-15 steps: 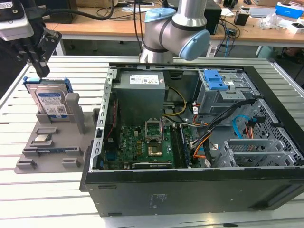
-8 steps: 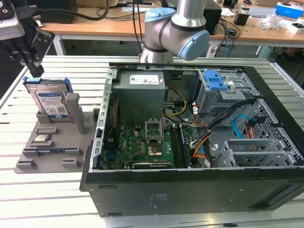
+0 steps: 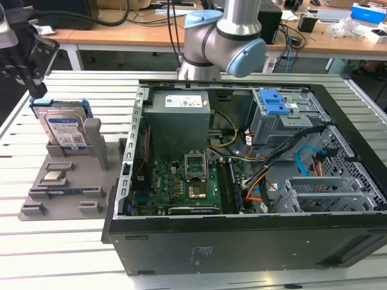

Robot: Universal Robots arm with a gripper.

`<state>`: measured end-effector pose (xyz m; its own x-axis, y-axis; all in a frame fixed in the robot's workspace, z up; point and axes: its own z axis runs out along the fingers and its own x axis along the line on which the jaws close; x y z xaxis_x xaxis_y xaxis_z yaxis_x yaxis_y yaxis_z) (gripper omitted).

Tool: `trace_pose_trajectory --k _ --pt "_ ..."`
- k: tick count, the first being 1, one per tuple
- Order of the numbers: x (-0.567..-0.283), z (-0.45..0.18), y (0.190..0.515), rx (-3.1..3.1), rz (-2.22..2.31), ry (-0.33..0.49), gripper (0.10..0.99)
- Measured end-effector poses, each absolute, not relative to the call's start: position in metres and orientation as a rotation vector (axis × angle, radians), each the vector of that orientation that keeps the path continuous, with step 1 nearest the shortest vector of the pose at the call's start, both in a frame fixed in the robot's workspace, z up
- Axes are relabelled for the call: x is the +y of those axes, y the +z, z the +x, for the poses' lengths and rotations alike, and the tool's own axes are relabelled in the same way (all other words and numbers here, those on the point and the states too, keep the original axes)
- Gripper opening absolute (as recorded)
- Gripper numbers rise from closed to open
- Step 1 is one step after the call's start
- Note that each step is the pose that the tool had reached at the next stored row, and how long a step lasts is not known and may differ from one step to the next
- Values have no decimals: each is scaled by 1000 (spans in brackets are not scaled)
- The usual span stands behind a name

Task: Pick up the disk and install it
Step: 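Reach for the disk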

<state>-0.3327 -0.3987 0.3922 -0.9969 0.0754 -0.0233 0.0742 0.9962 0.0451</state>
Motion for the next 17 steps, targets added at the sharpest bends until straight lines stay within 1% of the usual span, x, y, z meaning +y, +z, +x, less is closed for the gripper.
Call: trace_pose_trajectory --k 9,17 --pt "-392 -344 391 3114 117 69 106" --pt "-382 -363 376 3114 117 66 106"
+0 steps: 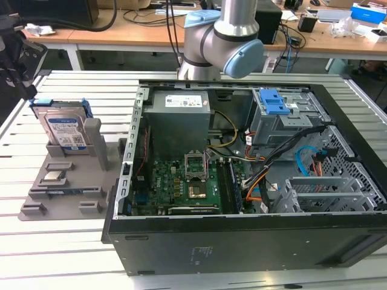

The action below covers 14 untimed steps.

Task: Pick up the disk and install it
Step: 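Reach for the disk, then pick up the disk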

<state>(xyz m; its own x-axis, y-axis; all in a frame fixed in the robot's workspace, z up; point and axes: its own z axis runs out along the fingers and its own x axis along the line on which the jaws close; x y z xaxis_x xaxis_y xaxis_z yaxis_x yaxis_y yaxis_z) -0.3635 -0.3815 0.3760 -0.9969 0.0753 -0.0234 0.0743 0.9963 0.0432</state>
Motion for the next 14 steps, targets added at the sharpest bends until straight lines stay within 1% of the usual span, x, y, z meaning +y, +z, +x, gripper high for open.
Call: trace_pose_trajectory --k 14 --pt "-379 -367 374 3114 116 66 106"
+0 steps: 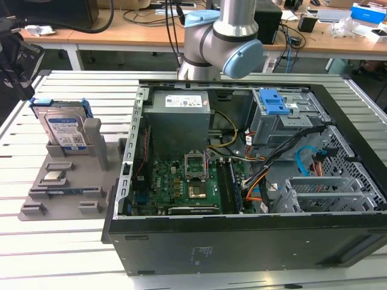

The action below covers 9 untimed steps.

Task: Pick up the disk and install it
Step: 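Pick up the disk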

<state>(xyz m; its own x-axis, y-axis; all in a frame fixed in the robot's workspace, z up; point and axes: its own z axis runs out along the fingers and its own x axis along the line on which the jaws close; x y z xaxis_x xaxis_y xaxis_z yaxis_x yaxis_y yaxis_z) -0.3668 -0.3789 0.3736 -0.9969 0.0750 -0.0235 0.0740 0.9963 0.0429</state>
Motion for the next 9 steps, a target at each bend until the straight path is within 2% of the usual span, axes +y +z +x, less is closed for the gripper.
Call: trace_pose_trajectory --k 9 --pt "-379 -367 374 3113 -211 69 106"
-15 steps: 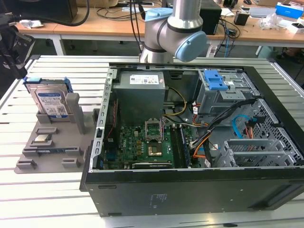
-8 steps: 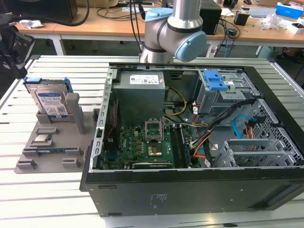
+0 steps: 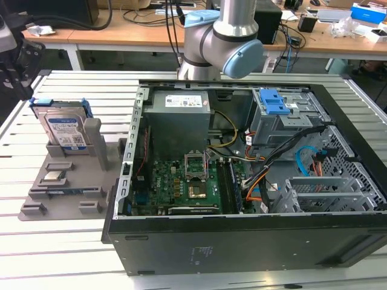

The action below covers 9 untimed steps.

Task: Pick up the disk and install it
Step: 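Pick up the disk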

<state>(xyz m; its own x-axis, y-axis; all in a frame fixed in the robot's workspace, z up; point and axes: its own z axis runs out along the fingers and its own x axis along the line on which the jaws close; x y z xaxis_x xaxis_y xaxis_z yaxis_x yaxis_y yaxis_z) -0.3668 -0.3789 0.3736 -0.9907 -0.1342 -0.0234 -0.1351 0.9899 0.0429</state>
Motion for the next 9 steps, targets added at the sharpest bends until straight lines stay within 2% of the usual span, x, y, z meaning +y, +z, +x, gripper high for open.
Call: trace_pose_trajectory --k 9 --pt "-379 -367 374 3079 -537 72 106"
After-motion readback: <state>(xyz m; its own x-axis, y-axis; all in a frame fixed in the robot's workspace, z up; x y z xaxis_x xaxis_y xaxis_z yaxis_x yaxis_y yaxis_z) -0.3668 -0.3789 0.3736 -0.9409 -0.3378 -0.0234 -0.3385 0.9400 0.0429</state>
